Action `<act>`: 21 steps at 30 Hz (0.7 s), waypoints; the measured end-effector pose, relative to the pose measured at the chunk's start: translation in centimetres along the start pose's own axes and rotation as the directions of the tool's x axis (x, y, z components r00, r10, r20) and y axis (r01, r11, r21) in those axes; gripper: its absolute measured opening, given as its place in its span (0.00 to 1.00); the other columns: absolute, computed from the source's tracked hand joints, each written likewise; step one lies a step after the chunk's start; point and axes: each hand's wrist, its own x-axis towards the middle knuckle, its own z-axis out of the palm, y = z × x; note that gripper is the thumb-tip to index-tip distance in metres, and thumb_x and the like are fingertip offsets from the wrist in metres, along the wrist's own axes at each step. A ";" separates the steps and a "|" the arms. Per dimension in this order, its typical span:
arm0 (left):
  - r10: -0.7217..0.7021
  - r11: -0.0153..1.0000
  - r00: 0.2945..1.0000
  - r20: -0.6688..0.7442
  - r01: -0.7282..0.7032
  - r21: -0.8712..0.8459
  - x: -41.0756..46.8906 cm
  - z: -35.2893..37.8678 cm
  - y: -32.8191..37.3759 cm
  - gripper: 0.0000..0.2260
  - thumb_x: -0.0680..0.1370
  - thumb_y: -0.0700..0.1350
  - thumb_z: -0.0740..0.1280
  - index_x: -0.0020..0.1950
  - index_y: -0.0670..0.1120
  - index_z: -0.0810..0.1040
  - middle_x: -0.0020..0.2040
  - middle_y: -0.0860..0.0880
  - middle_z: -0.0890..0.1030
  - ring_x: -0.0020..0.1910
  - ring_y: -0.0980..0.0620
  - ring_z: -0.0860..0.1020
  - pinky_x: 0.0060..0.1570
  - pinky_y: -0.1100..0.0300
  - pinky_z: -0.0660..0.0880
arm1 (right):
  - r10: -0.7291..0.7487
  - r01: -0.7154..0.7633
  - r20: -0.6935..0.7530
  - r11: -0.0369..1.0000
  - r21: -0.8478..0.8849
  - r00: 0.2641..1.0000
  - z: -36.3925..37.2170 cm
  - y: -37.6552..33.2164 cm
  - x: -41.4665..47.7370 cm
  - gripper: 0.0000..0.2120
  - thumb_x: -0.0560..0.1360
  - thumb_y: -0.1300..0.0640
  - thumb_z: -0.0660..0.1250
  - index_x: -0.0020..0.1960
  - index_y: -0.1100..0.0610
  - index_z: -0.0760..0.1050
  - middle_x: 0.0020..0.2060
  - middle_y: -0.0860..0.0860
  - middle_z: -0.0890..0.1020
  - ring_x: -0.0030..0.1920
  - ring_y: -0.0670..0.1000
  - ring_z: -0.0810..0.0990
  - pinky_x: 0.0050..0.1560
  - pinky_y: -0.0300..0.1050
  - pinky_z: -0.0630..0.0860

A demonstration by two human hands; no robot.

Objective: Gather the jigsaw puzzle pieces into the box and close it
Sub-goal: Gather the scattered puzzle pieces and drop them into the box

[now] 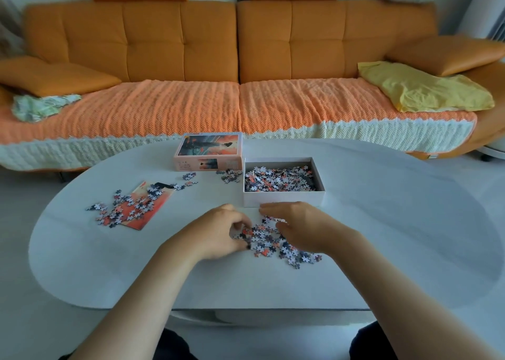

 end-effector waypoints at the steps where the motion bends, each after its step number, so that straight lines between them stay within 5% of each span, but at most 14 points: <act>1: 0.009 1.000 1.000 -0.025 -0.009 0.000 0.1 0.2 0.1 0.18 0.73 0.52 0.73 0.63 0.57 0.77 0.49 0.60 0.71 0.45 0.60 0.72 0.45 0.67 0.67 | 0.001 -0.001 0.024 1.000 0.012 1.000 0.2 -0.2 0.0 0.23 0.79 0.60 0.59 0.72 0.46 0.68 0.72 0.41 0.67 0.72 0.48 0.67 0.73 0.44 0.62; 7: 0.020 0.995 0.994 -0.112 -0.031 -0.099 0.5 1.0 0.9 0.18 0.75 0.47 0.72 0.65 0.52 0.78 0.50 0.57 0.75 0.45 0.58 0.74 0.47 0.64 0.72 | 0.082 -0.079 -0.030 0.995 0.066 0.996 -1.3 0.1 -1.1 0.23 0.78 0.65 0.55 0.66 0.46 0.76 0.66 0.46 0.77 0.60 0.47 0.78 0.59 0.38 0.74; 11: -0.006 0.992 0.998 -0.070 -0.003 -0.124 0.8 1.1 1.1 0.26 0.74 0.55 0.71 0.70 0.55 0.71 0.54 0.58 0.71 0.48 0.59 0.73 0.53 0.61 0.72 | 0.104 -0.095 -0.088 0.990 0.103 0.991 -2.8 1.2 -2.4 0.17 0.79 0.57 0.63 0.66 0.43 0.74 0.62 0.42 0.77 0.55 0.42 0.77 0.60 0.39 0.74; 15: -0.044 0.998 0.998 0.046 0.046 -0.051 1.1 1.7 1.4 0.44 0.66 0.68 0.72 0.77 0.55 0.61 0.60 0.58 0.64 0.62 0.59 0.67 0.64 0.56 0.68 | 0.196 -0.189 0.120 0.980 -0.064 0.973 -2.9 1.4 -3.3 0.40 0.65 0.36 0.74 0.73 0.42 0.64 0.63 0.43 0.70 0.54 0.45 0.73 0.56 0.42 0.72; 17: -0.008 1.000 1.000 0.020 0.008 -0.016 1.3 1.9 1.9 0.38 0.69 0.65 0.71 0.75 0.54 0.65 0.60 0.56 0.66 0.63 0.57 0.68 0.64 0.56 0.69 | 0.228 -0.219 0.159 0.973 -0.072 0.960 -2.3 1.1 -3.2 0.45 0.62 0.34 0.75 0.74 0.43 0.62 0.63 0.45 0.67 0.58 0.49 0.73 0.58 0.45 0.74; 21: 0.031 0.998 0.998 -0.056 -0.034 -0.056 2.0 2.2 2.6 0.26 0.74 0.58 0.71 0.70 0.53 0.73 0.54 0.55 0.68 0.55 0.55 0.73 0.58 0.58 0.71 | 0.197 -0.197 0.108 0.980 -0.016 0.974 -1.4 0.9 -2.1 0.35 0.68 0.38 0.73 0.71 0.44 0.67 0.61 0.47 0.68 0.53 0.50 0.74 0.55 0.44 0.73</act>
